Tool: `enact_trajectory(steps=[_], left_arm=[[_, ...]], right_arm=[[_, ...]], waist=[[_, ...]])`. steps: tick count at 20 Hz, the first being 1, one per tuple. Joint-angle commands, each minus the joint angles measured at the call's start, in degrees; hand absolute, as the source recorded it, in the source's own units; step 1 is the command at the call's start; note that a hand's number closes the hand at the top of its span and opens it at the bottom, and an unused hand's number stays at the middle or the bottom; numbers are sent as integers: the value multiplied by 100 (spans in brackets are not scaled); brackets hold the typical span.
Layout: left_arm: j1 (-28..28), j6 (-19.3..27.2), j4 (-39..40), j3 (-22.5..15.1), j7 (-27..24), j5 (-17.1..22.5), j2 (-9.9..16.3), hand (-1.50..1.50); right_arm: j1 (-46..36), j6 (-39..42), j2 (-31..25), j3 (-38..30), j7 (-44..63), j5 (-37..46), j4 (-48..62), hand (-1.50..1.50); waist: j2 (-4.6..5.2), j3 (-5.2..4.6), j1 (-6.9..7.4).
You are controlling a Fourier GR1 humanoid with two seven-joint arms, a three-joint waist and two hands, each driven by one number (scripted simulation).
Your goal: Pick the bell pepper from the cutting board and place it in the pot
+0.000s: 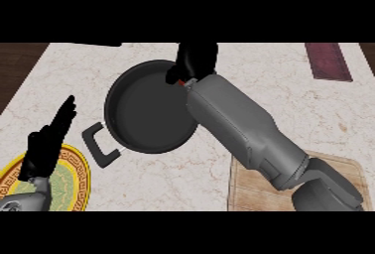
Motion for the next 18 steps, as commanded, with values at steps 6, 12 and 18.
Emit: enact_trajectory(steps=[6, 12, 18], left_arm=[[-23, -9, 49, 19, -97, -11, -23, 0], [65, -45, 217, 220, -253, 77, 86, 0], [127, -22, -103, 226, 128, 62, 91, 0]], right_arm=[[61, -965, 11, -105, -1068, -840, 338, -150], [82, -2649, 11, -642, -1789, -1190, -504, -150], [561, -2603, 10, -684, -2472, -2266, -1102, -150]], waist=[[8, -1, 66], [-26, 6, -53], [-102, 10, -234]])
